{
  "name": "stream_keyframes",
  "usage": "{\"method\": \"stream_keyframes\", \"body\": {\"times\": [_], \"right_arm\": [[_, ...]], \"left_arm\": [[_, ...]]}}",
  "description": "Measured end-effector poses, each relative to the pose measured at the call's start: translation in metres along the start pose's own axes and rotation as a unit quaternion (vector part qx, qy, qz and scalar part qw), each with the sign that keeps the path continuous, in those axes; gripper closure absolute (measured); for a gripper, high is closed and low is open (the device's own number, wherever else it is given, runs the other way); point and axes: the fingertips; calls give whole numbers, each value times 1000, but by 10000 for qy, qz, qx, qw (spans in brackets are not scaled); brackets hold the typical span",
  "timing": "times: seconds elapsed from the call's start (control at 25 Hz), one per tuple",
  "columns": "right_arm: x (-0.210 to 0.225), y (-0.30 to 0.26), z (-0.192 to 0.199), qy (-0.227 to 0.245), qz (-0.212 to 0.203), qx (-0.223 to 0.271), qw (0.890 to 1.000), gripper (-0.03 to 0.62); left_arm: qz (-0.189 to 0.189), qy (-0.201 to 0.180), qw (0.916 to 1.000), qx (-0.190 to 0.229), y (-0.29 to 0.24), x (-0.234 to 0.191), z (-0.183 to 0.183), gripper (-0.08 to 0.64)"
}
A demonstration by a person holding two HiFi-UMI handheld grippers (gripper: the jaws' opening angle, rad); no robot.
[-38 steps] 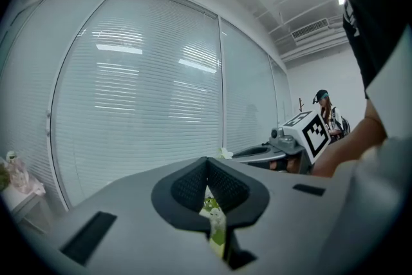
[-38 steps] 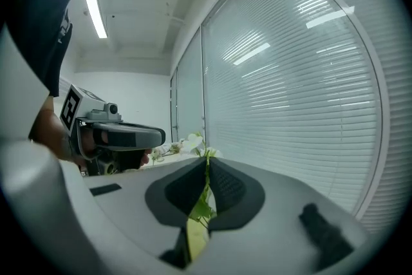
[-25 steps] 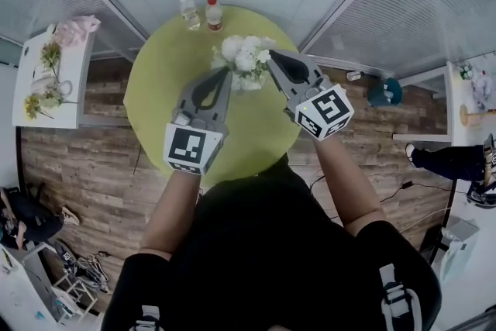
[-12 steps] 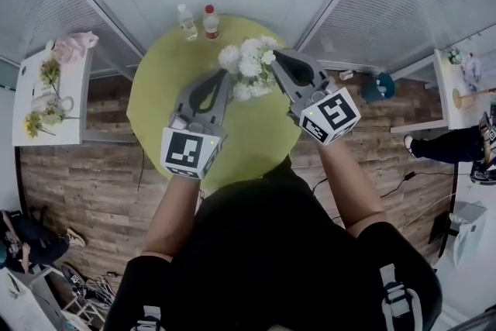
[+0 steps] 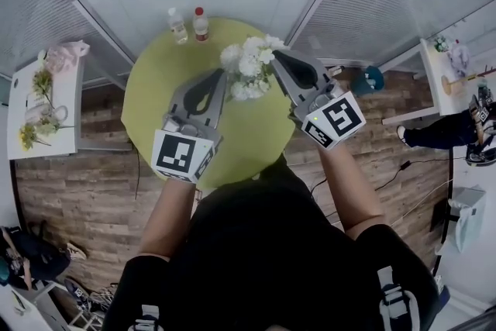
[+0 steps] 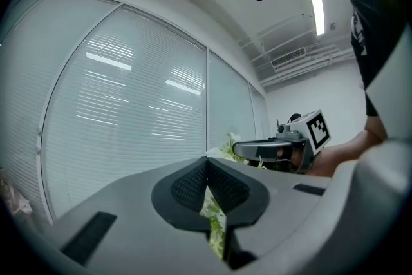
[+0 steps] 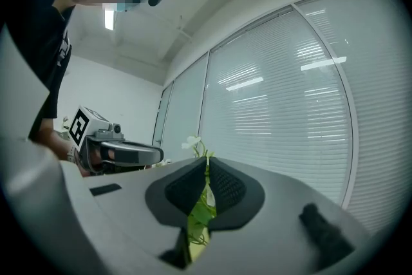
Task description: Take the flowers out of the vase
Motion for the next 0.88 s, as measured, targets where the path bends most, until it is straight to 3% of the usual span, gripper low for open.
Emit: {"method": "stream_keyframes", "body": {"times": [0.4, 0.88], "right_arm": [[1, 36, 8, -154, 161, -42, 9997, 566], [-5, 85, 47, -506, -85, -260, 9983, 566]], "left_arm": [[168, -72, 9997, -143, -4, 30, 2, 548], [-78, -101, 9988, -477, 8, 84, 20, 548]]}}
Point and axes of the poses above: the fingertips, and each gripper's own axes: y backward along the fingers, x to its right, z out of its underside, and after that the axes turned 11 degrees about -y, right-handed
